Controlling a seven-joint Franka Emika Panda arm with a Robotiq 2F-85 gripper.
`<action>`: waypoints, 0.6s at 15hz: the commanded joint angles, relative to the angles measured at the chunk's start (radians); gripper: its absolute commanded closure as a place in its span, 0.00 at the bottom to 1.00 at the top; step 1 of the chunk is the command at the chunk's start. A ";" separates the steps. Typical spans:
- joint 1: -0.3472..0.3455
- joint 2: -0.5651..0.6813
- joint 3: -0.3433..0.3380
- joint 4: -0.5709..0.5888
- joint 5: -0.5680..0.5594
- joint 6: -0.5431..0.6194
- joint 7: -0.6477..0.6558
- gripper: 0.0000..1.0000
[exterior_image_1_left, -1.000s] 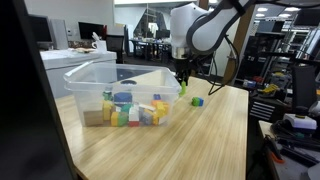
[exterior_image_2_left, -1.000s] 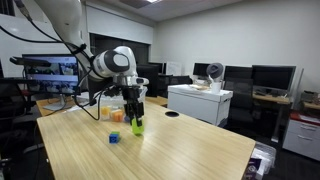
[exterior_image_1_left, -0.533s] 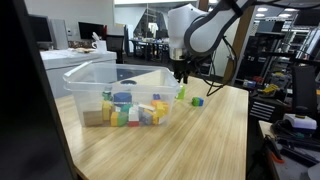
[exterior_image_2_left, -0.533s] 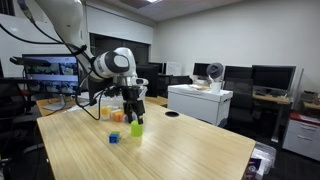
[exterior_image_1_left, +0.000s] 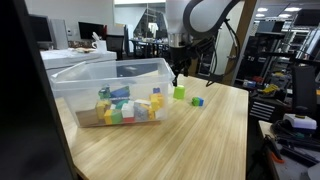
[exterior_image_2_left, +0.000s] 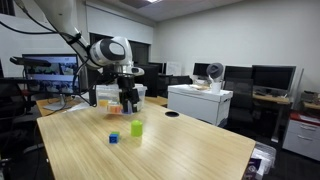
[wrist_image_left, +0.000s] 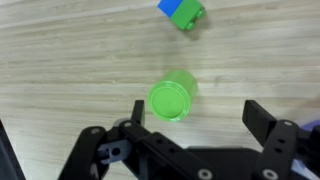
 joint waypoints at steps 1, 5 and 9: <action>0.008 -0.126 0.025 -0.018 0.018 -0.099 -0.008 0.00; 0.003 -0.197 0.055 -0.017 -0.014 -0.198 0.033 0.00; -0.003 -0.228 0.074 -0.013 -0.005 -0.246 0.061 0.00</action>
